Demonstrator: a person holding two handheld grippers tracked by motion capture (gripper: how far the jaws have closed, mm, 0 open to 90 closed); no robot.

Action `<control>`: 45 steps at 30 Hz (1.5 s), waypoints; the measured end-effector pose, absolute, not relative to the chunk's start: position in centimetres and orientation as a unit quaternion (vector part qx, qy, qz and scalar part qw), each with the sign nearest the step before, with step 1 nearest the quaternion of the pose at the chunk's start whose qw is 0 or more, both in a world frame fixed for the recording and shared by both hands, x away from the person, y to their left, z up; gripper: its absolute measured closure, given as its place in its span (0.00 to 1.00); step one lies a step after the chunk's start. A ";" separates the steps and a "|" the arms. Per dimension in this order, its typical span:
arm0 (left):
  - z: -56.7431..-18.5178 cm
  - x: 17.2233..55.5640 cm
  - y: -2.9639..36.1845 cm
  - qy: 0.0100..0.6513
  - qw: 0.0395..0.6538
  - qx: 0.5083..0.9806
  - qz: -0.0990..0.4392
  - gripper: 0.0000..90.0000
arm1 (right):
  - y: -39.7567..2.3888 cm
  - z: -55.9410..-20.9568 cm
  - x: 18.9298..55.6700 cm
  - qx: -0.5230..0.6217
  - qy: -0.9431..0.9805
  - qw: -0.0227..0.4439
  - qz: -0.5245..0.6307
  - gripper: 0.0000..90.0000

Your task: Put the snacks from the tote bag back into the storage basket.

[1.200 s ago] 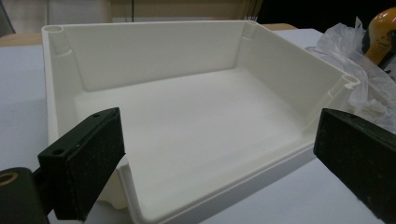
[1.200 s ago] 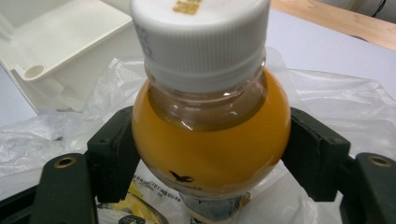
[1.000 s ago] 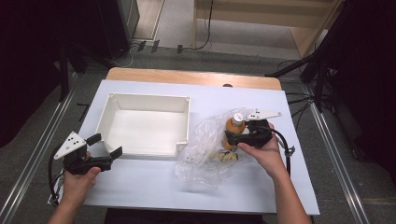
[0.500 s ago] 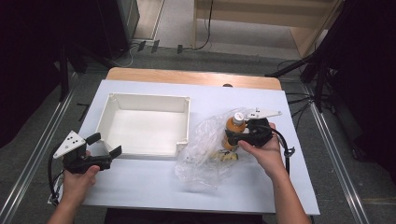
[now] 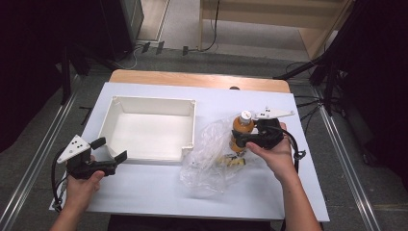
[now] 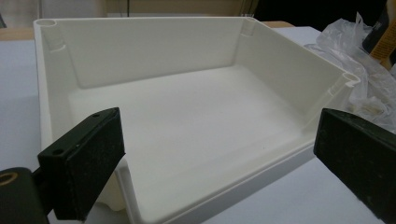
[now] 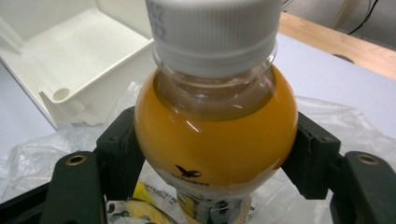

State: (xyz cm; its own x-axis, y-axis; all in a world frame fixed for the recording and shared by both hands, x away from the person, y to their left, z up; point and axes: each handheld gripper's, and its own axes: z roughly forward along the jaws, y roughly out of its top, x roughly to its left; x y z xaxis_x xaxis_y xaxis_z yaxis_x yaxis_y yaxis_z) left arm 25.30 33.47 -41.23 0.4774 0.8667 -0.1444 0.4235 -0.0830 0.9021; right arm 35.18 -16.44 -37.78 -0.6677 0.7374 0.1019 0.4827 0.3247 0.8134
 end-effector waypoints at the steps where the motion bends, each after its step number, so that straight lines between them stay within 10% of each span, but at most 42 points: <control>1: -41.2 25.3 33.5 0.460 0.499 0.700 0.222 0.02 | -16.4 -37.5 35.1 0.382 0.800 0.146 0.439 0.34; 45: -41.0 24.3 34.2 0.462 0.501 0.695 0.228 0.02 | -12.2 -33.0 34.8 0.329 0.812 0.150 0.459 0.35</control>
